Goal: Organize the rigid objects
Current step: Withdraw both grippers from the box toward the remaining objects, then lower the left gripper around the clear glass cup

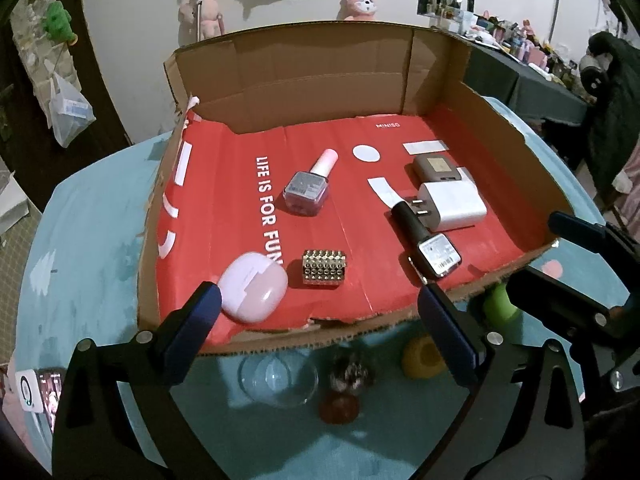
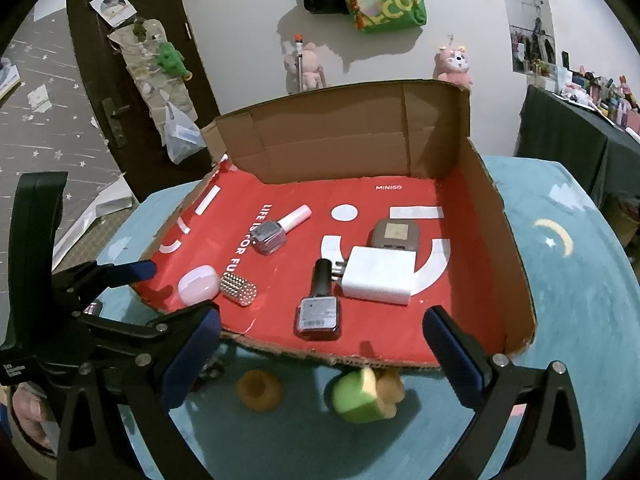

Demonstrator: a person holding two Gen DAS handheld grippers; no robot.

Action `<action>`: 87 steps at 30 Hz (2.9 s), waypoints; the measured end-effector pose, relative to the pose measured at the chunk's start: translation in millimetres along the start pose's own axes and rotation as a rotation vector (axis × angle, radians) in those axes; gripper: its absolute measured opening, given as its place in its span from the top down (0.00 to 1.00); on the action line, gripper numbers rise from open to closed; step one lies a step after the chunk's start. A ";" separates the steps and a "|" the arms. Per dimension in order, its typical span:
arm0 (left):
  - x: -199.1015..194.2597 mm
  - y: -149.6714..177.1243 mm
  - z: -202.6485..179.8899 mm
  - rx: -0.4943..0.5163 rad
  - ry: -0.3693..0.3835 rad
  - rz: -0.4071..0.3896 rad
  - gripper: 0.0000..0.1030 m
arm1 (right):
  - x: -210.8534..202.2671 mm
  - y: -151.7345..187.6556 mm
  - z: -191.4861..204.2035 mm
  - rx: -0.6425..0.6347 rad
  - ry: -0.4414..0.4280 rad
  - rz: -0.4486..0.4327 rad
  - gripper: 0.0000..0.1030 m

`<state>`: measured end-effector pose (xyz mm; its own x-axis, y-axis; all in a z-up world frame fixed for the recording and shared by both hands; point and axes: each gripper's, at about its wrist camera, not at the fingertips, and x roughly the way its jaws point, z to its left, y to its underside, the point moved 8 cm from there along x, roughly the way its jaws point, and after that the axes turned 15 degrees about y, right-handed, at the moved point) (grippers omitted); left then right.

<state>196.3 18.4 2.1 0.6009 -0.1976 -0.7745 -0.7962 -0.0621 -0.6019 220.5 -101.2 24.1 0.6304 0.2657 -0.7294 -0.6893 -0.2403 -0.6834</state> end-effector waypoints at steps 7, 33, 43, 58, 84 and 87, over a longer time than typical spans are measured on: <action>-5.8 11.1 -3.7 -0.005 0.006 0.008 0.03 | -8.0 9.0 1.1 0.002 -0.007 0.002 0.00; -15.9 52.2 -2.3 -0.061 0.057 0.030 0.03 | -18.5 42.1 8.4 0.008 -0.031 0.031 0.00; -7.4 74.4 0.6 -0.075 0.078 0.068 0.03 | -15.9 59.0 11.8 -0.005 -0.019 0.058 0.00; -6.0 81.6 21.7 -0.123 0.060 0.049 0.04 | -2.0 79.7 4.3 0.009 0.004 0.103 0.10; 7.5 84.3 53.0 -0.158 0.020 0.037 0.23 | 25.8 72.9 -15.5 0.066 0.040 0.135 0.31; 10.8 76.7 51.9 -0.150 0.019 0.032 0.35 | 30.5 68.8 -16.9 0.067 0.049 0.133 0.35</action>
<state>145.4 62.3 -62.5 0.5745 -0.2203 -0.7883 -0.8176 -0.2001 -0.5399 198.4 -125.4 -45.7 0.5478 0.1892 -0.8149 -0.7891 -0.2067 -0.5784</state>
